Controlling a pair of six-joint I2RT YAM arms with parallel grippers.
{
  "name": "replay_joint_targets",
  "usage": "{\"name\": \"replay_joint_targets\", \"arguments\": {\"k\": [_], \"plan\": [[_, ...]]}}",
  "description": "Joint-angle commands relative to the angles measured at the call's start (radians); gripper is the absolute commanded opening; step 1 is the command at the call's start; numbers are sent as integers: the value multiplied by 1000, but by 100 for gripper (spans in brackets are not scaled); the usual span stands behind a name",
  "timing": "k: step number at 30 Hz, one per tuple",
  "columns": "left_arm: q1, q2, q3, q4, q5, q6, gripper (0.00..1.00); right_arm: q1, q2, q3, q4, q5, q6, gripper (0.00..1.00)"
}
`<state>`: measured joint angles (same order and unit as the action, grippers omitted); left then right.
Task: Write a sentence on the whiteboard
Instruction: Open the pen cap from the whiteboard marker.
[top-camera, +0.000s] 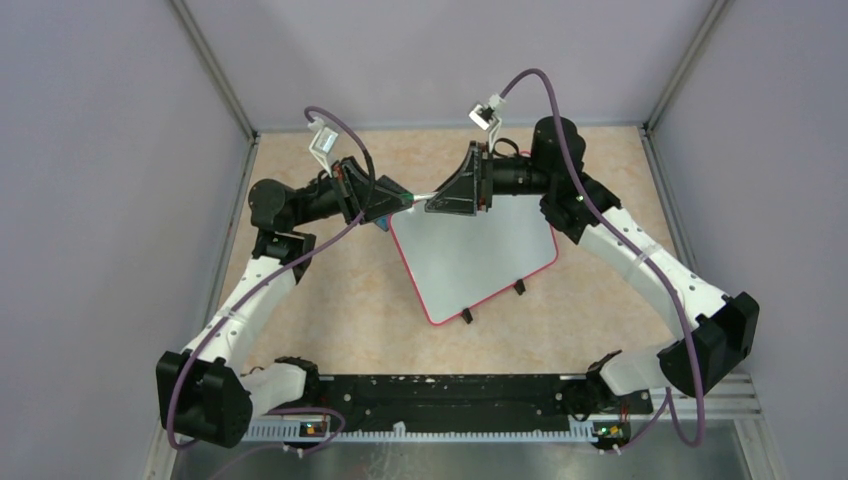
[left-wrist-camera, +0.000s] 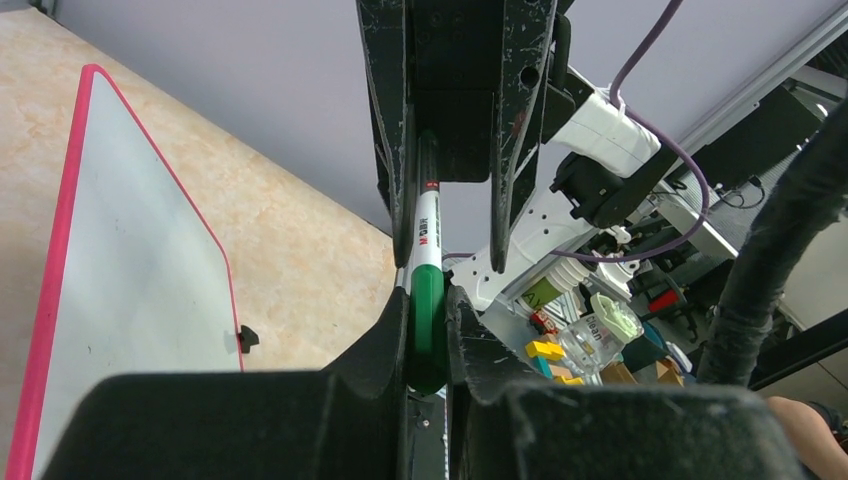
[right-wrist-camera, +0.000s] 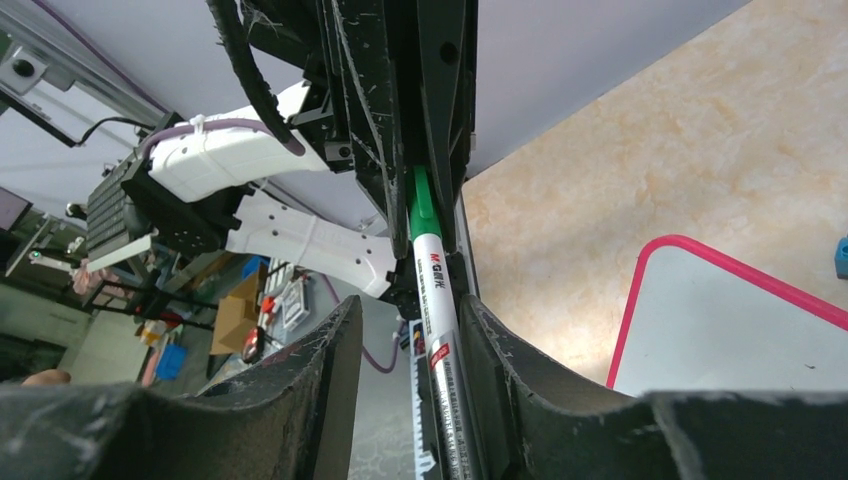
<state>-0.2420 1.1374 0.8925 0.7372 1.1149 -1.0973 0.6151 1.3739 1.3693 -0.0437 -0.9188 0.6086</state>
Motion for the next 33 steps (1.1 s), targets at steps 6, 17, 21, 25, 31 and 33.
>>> {"name": "replay_joint_targets", "arguments": {"k": [6, 17, 21, 25, 31, 33], "plan": [[-12, -8, 23, 21, 3, 9, 0, 19, 8, 36, 134, -10, 76, 41], [-10, -18, 18, 86, 17, -37, 0, -8, -7, 33, 45, 0, 12, 46], [-10, -12, 16, 85, 18, -37, 0, -14, -17, 29, 45, -9, 14, 46], [-10, -10, 17, 72, 26, -30, 0, -15, -18, 21, 51, -21, 21, 45], [-10, -18, 27, -8, 27, 30, 0, -18, -15, 24, 62, -32, 30, 41], [-10, -14, 27, -16, 24, 33, 0, -18, -13, 21, 68, -33, 36, 41]]}}
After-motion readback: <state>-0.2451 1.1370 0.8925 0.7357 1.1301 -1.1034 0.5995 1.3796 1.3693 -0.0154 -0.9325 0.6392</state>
